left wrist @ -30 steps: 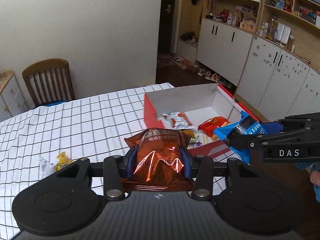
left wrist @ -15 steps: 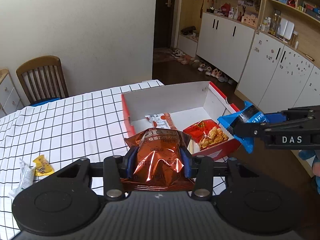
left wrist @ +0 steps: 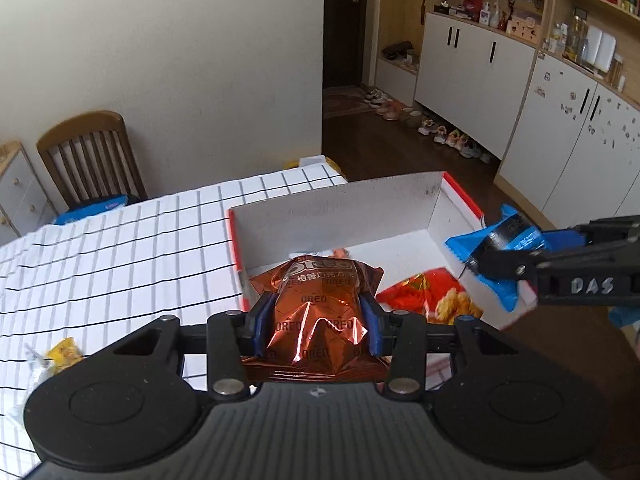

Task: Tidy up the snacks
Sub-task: 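Lower the chip bag and blue packet into the box and open both grippers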

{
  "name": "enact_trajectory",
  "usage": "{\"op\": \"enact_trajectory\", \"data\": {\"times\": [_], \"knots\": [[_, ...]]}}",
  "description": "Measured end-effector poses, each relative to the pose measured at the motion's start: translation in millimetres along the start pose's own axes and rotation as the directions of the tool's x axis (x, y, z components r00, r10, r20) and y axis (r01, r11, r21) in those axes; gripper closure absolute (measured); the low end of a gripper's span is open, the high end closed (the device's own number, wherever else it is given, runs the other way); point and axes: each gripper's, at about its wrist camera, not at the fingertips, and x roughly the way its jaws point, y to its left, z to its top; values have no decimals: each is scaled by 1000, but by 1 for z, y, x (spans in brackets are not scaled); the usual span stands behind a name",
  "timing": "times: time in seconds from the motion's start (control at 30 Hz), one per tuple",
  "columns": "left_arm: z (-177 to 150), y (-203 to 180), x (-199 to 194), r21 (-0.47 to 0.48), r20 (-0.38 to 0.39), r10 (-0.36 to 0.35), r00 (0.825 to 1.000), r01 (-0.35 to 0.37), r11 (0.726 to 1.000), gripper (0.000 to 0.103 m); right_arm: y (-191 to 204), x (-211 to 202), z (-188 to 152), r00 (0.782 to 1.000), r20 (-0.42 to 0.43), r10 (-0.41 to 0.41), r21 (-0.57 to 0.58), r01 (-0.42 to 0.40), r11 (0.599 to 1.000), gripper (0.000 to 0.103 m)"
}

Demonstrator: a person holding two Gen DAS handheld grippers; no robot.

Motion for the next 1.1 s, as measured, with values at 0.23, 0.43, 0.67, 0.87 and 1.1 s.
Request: {"op": "enact_trajectory", "data": {"times": [0.23, 0.43, 0.67, 0.87, 1.1], "knots": [[18, -14, 29, 20, -17, 17, 1000, -17, 1000, 59, -8, 34, 17, 1000, -28, -12, -12, 12, 1000, 48], [24, -17, 56, 32, -59, 58, 997, -56, 998, 59, -14, 62, 27, 998, -54, -36, -14, 35, 999, 48], [28, -16, 80, 34, -89, 71, 993, -69, 997, 59, -20, 94, 35, 994, -99, -49, -1, 50, 999, 48], [27, -22, 96, 57, -117, 77, 990, -71, 996, 59, -25, 114, 34, 990, -132, -55, 14, 58, 998, 47], [23, -23, 110, 44, -165, 58, 984, -52, 998, 59, -23, 127, 28, 983, -167, -82, -19, 80, 997, 47]]}}
